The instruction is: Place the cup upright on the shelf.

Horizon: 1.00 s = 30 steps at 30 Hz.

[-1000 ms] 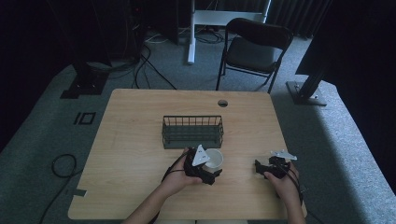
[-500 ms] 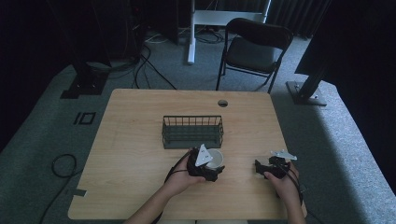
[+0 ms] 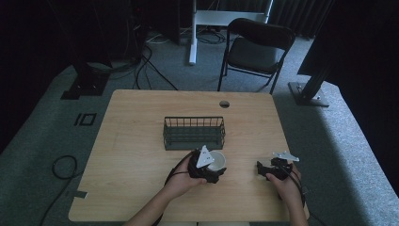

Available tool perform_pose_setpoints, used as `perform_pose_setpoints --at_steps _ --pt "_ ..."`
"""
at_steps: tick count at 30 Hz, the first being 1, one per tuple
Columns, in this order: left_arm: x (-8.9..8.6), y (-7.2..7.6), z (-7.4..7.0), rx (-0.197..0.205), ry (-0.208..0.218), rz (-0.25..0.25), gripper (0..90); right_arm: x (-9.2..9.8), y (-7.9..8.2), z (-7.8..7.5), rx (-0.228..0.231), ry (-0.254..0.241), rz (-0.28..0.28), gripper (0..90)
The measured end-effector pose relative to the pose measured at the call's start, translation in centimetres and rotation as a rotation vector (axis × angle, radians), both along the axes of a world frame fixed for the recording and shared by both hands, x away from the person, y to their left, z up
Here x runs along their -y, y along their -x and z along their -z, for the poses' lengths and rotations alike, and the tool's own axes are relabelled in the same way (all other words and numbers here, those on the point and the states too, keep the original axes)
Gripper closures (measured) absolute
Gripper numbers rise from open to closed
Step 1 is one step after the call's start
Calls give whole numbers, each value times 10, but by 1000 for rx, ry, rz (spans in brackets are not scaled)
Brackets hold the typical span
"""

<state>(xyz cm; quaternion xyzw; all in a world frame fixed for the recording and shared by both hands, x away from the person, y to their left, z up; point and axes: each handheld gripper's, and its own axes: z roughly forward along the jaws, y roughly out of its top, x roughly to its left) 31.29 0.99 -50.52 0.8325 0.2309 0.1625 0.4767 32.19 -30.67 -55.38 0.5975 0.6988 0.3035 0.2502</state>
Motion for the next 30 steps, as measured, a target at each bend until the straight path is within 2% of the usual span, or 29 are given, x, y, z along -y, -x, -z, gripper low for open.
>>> perform_pose_setpoints --at_steps 13,26,30 --pt "-5 0 -16 11 22 -16 204 0 0 0 1 -1 0 117" --pt "-15 -6 -43 44 64 -43 204 0 0 0 1 0 0 117" --pt "-18 -7 -50 56 63 -49 204 0 0 0 1 0 -1 117"
